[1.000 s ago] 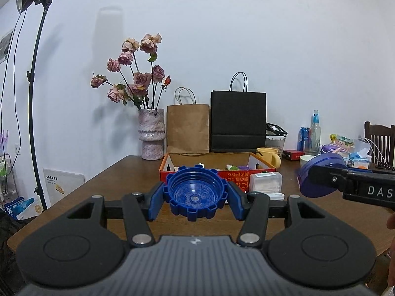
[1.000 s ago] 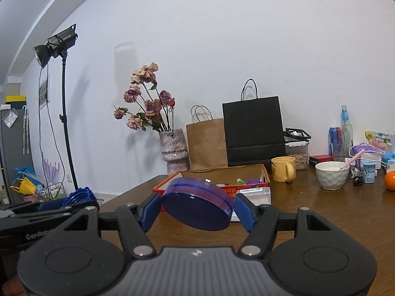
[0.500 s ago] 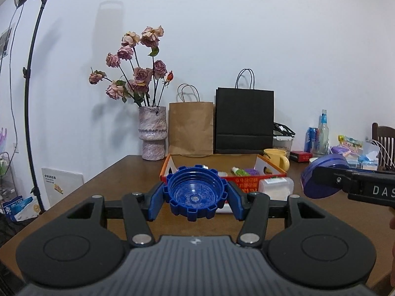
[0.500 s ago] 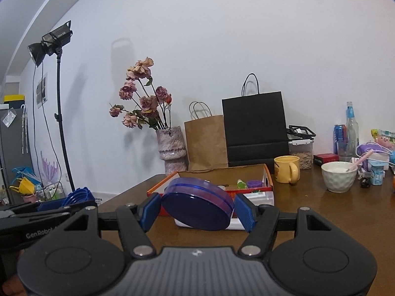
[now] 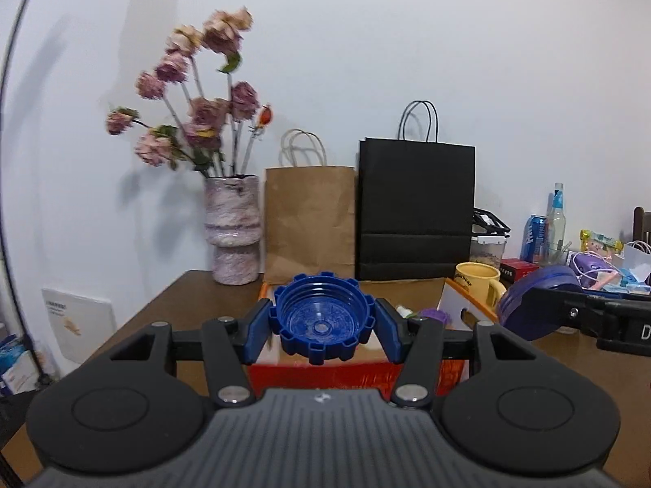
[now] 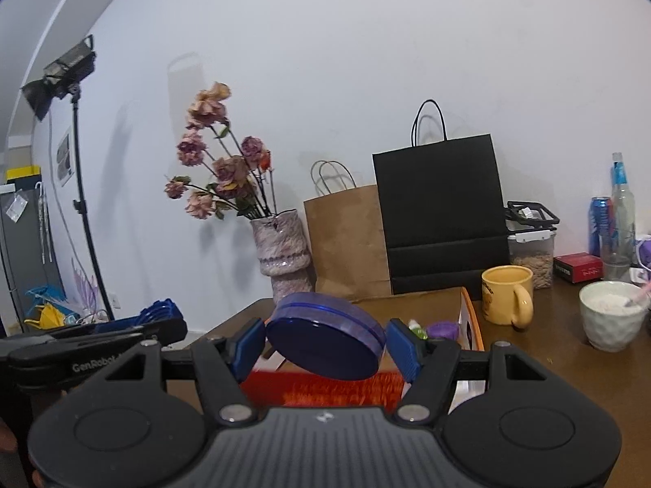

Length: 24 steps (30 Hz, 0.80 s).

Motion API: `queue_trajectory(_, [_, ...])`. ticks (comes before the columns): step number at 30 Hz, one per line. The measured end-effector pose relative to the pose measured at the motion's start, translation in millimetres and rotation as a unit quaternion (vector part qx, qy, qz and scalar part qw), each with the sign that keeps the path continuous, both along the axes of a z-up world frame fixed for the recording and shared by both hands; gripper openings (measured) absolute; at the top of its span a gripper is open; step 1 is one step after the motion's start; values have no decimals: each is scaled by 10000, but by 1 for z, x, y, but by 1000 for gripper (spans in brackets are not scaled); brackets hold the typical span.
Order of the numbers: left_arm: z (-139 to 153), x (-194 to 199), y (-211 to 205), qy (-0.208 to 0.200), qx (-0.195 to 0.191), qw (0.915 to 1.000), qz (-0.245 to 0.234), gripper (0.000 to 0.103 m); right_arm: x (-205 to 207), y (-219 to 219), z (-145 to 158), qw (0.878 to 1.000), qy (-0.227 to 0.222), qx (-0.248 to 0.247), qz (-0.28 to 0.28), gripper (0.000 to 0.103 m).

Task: Organize rigid objects
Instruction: 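Lift the blue cap and blue lid and carry them over the box with both tools, then lower both tools into the box and open them to release the blue items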

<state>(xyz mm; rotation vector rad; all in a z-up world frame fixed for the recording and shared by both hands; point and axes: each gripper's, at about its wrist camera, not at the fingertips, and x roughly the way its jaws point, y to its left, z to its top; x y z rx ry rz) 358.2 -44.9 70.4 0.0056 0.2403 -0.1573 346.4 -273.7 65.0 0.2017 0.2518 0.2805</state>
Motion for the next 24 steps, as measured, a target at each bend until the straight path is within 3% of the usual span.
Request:
queue_trajectory(6, [7, 75, -9, 363, -32, 9990, -268, 55, 73, -4, 7, 9994, 324, 36, 148, 65])
queue_trajectory(12, [-6, 161, -5, 1433, -324, 9878, -524, 55, 154, -7, -10, 9940, 1045, -30, 331, 65])
queue_trajectory(15, [-18, 192, -7, 1698, -159, 9844, -422, 55, 190, -10, -26, 9882, 1492, 37, 360, 65])
queue_trajectory(18, [-38, 217, -9, 2145, -16, 9755, -492, 55, 219, -12, -44, 9799, 1947, 131, 418, 65])
queue_trajectory(20, [-54, 229, -13, 2472, 179, 9677, -451, 55, 237, -11, -57, 9725, 2266, 201, 493, 65])
queue_trajectory(24, [-73, 244, -17, 2746, 496, 9594, -419, 55, 263, -3, -80, 9544, 2909, 214, 643, 65])
